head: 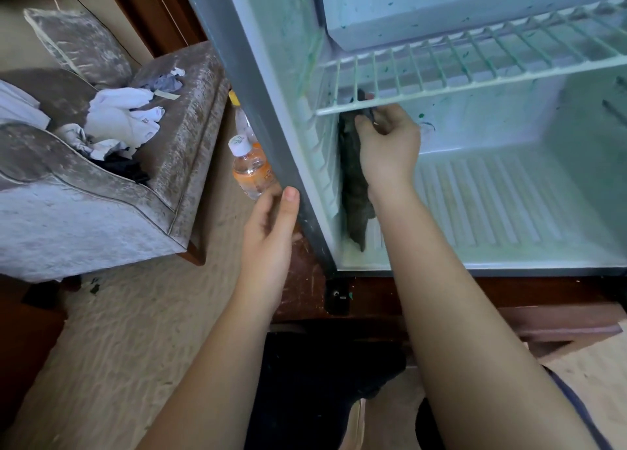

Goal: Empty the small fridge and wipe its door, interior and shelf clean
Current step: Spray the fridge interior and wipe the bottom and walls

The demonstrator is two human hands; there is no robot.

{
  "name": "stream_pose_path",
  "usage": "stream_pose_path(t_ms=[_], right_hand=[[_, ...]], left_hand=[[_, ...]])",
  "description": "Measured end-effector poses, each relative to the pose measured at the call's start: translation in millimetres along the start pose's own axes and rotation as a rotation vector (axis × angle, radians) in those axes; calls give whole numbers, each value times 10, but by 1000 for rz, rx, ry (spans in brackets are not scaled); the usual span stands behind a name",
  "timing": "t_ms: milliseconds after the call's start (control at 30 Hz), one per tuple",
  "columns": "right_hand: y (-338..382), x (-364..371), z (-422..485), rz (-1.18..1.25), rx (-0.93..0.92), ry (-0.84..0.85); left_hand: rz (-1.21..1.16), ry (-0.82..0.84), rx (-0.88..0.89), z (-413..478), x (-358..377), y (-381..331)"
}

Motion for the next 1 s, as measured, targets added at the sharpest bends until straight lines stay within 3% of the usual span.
stream_pose_path(t_ms=[133, 400, 467, 600, 767, 1000], right_hand=[[-62, 241, 121, -131, -71, 68], [315, 191, -211, -437, -578, -45], [329, 159, -192, -432, -561, -50], [303, 181, -65, -293, -318, 12], [352, 169, 4, -297, -261, -30], [313, 133, -179, -373, -232, 67]], left_hand=[[16, 12, 16, 38, -20, 32], [29, 60, 2, 58, -44, 45], [19, 61, -2, 45, -31, 39], [22, 43, -20, 35, -38, 63], [19, 34, -22, 45, -55, 112], [-2, 28, -12, 33, -24, 46]])
Point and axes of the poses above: each hand's wrist, its own z-axis towards the middle knuckle, its own x-axis out of the palm, y = z × x, the point moved 9 cm from there along z, towards the middle knuckle, and after that the axes turned 10 degrees about x, right-handed, at the moved point
